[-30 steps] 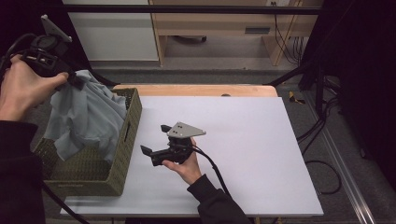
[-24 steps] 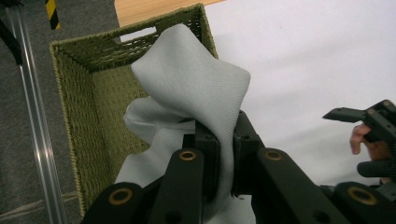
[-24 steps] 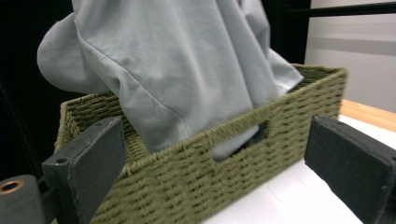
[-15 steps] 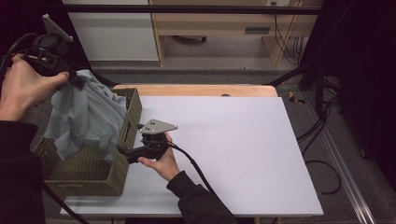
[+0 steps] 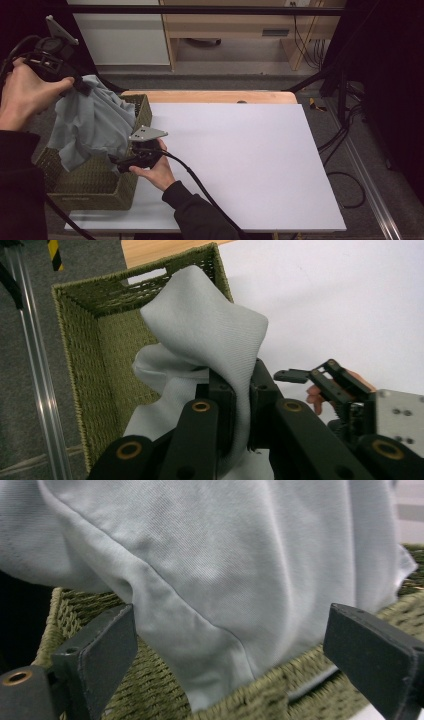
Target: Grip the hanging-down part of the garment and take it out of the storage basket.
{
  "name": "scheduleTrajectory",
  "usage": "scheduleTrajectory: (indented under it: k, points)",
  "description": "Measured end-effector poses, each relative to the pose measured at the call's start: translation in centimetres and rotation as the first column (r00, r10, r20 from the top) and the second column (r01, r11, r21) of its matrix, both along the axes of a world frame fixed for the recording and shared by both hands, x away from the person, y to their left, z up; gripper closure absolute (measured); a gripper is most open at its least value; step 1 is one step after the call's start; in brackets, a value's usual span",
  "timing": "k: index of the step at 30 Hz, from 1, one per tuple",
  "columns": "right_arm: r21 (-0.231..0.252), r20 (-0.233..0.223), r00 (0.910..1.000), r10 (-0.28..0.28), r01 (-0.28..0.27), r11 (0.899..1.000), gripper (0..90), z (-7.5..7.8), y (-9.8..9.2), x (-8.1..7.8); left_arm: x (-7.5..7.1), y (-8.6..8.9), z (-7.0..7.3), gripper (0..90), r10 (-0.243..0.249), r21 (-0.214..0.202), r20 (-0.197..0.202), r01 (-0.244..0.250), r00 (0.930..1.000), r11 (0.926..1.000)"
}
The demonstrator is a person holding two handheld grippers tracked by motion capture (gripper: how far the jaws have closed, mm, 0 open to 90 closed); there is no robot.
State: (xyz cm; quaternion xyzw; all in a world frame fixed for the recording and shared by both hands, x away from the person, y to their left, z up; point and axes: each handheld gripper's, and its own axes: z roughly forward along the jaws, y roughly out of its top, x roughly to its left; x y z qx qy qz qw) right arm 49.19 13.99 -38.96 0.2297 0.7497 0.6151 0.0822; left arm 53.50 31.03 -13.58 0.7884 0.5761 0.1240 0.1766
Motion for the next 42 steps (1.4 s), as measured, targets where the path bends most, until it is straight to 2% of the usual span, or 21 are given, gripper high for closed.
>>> scheduleTrajectory:
  k: [1, 5, 6, 7, 8, 10, 12, 13, 14, 15, 16, 17, 19, 28, 29, 31, 38, 42]
  points:
    - [0.004, -0.007, 1.0, 0.002, -0.002, 1.0, 7.2, 0.0, 0.6, 0.1, 0.0, 0.0, 0.0, 83.8, 0.001, -0.001, -0.001, -0.001, 1.0, 1.0]
    - [-0.006, 0.015, 0.9998, -0.01, 0.01, 1.0, 7.2, 0.0, 1.3, 0.3, 0.0, 0.1, -0.1, 83.8, 0.0, -0.005, 0.002, 0.0, 1.0, 1.0]
    - [-0.013, 0.004, 0.9997, -0.023, 0.023, 1.0, 7.4, 0.0, 1.6, 0.3, 0.0, 0.0, -0.1, 83.9, -0.001, -0.002, -0.001, 0.001, 1.0, 1.0]
    - [-0.028, 0.005, 0.9994, -0.035, 0.035, 0.999, 9.8, -0.2, 2.1, 0.6, -0.1, 0.0, -0.1, 83.9, -0.004, -0.001, -0.001, 0.004, 1.0, 1.0]
    - [-0.038, 0.026, 0.999, -0.037, 0.038, 0.999, 10.9, -0.3, 2.3, 0.9, -0.1, -0.1, -0.1, 83.9, -0.007, -0.001, 0.001, 0.007, 1.0, 1.0]
    - [-0.037, 0.013, 0.9988, -0.047, 0.048, 0.998, 13.8, -0.3, 2.6, 0.9, -0.1, -0.1, -0.1, 83.8, -0.008, -0.001, 0.003, 0.008, 1.0, 1.0]
    - [-0.042, 0.021, 0.9986, -0.048, 0.049, 0.998, 25.4, -0.4, 2.8, 1.1, -0.2, -0.2, -0.1, 83.9, -0.011, -0.001, 0.004, 0.011, 0.9999, 0.9999]
    - [-0.045, 0.025, 0.9981, -0.056, 0.057, 0.997, 34.6, -0.3, 2.9, 1.1, -0.2, -0.2, -0.1, 83.8, -0.012, 0.0, 0.003, 0.012, 0.9999, 0.9999]
    - [-0.057, 0.03, 0.9973, -0.066, 0.068, 0.996, 51.0, -0.3, 2.9, 1.2, -0.2, -0.2, -0.1, 83.9, -0.011, 0.002, 0.006, 0.011, 0.9999, 0.9999]
    - [-0.06, 0.029, 0.9971, -0.071, 0.073, 0.996, 59.6, -0.3, 2.9, 1.3, -0.2, -0.2, -0.1, 83.8, -0.012, 0.004, 0.004, 0.012, 0.9999, 0.9999]
    - [-0.06, 0.029, 0.9971, -0.071, 0.073, 0.996, 59.6, -0.3, 2.9, 1.3, -0.2, -0.2, -0.1, 83.9, -0.012, 0.004, 0.004, 0.012, 0.9999, 0.9999]
    - [-0.071, 0.032, 0.9972, -0.068, 0.07, 0.995, 73.5, -0.3, 2.7, 1.4, -0.2, -0.2, -0.1, 83.9, -0.011, 0.004, 0.004, 0.011, 0.9999, 0.9999]
    - [-0.077, 0.028, 0.9977, -0.061, 0.063, 0.995, 83.0, -0.2, 2.5, 1.4, -0.2, -0.2, -0.2, 83.9, -0.011, 0.005, 0.005, 0.011, 0.9999, 0.9999]
    - [-0.058, 0.031, 0.9988, -0.037, 0.039, 0.998, 85.8, 0.9, 0.4, 1.4, -0.3, 0.1, -0.1, 83.8, -0.002, -0.002, 0.017, 0.002, 0.9999, 1.0]
    - [-0.058, 0.044, 0.9984, -0.036, 0.039, 0.998, 85.8, 1.0, 0.0, 1.4, -0.3, 0.1, 0.0, 83.9, -0.002, -0.001, 0.02, 0.002, 0.9998, 1.0]
    - [-0.049, 0.036, 0.9985, -0.041, 0.043, 0.998, 85.9, 1.6, -0.7, 1.2, -0.3, 0.3, -0.1, 83.8, 0.001, -0.005, 0.021, -0.001, 0.9998, 1.0]
    - [-0.015, 0.08, 0.9952, -0.056, 0.057, 0.998, 86.2, 4.3, -3.8, 0.9, -0.3, 0.5, -0.3, 83.8, 0.007, -0.012, 0.025, -0.006, 0.9997, 0.9999]
    - [-0.008, 0.096, 0.9934, -0.063, 0.064, 0.998, 86.3, 5.3, -4.9, 0.6, -0.3, 0.6, -0.4, 83.8, 0.005, -0.015, 0.026, -0.004, 0.9996, 0.9999]
